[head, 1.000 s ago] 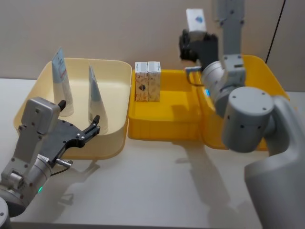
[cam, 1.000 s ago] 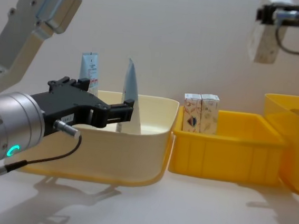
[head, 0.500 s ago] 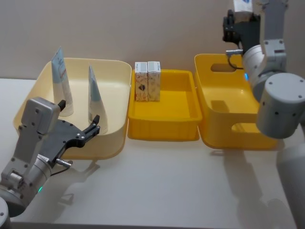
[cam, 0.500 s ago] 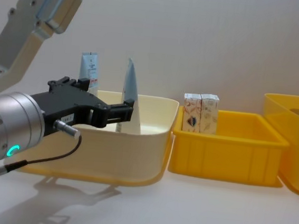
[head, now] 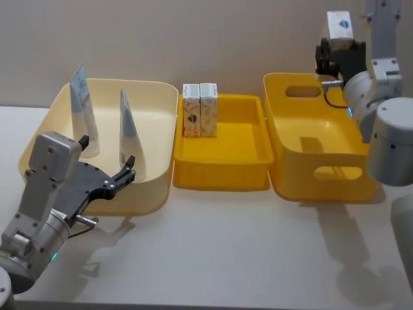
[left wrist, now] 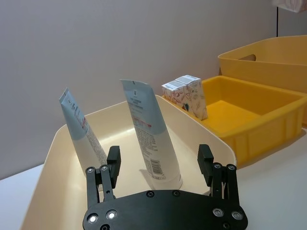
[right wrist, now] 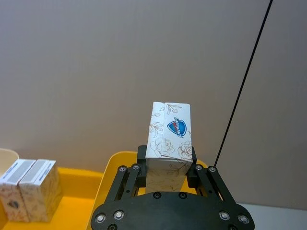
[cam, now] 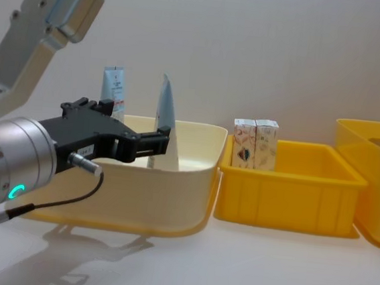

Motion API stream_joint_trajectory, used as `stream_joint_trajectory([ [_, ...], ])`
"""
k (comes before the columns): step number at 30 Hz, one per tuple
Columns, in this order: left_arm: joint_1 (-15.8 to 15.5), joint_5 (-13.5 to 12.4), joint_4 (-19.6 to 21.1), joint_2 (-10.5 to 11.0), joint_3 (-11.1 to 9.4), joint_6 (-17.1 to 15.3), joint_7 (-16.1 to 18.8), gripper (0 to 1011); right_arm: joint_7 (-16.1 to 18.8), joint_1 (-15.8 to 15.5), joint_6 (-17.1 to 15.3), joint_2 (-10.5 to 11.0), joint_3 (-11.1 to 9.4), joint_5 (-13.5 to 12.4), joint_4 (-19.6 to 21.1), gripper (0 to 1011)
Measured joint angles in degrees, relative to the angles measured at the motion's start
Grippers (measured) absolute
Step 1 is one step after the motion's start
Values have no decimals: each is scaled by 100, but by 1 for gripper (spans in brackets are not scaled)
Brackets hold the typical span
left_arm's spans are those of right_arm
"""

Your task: Bimanual collaborative sorting of washing and personal care products

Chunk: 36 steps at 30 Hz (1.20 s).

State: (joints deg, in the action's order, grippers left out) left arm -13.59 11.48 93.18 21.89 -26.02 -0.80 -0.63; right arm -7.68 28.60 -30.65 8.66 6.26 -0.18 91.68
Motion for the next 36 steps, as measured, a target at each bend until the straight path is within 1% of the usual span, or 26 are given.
stream_joint_trajectory([
  [3, 0, 0, 0, 0, 0, 0, 0, 1002, 108, 16, -183, 1, -27, -63, -52, 445],
  [5, 0, 0, 0, 0, 0, 0, 0, 1002, 197, 31, -325, -3, -43, -114, -102, 507],
  [7, 0, 0, 0, 0, 0, 0, 0, 1002, 250, 40, -421, -8, -51, -143, -135, 545],
  [8, 0, 0, 0, 0, 0, 0, 0, 1002, 314, 53, -520, -13, -59, -181, -168, 604],
  [11, 0, 0, 0, 0, 0, 0, 0, 1002, 430, 78, -698, -25, -66, -249, -247, 663],
  [12, 0, 0, 0, 0, 0, 0, 0, 1002, 459, 85, -741, -29, -67, -265, -269, 723],
  [13, 0, 0, 0, 0, 0, 0, 0, 1002, 526, 98, -839, -37, -70, -305, -314, 758],
  [14, 0, 0, 0, 0, 0, 0, 0, 1002, 526, 98, -839, -37, -70, -305, -314, 758],
  [15, 0, 0, 0, 0, 0, 0, 0, 1002, 577, 108, -918, -50, -71, -339, -364, 811],
  [18, 0, 0, 0, 0, 0, 0, 0, 1002, 672, 129, -1027, -68, -75, -385, -436, 903],
  [22, 0, 0, 0, 0, 0, 0, 0, 1002, 763, 149, -1146, -85, -78, -436, -509, 993],
  [31, -38, -1, -2, 2, 1, -41, -47, 1002, 883, 176, -1310, -110, -82, -510, -612, 1001],
  [36, -163, 35, -42, 11, 1, -147, -209, 1002, 927, 188, -1363, -119, -84, -530, -647, 1001],
])
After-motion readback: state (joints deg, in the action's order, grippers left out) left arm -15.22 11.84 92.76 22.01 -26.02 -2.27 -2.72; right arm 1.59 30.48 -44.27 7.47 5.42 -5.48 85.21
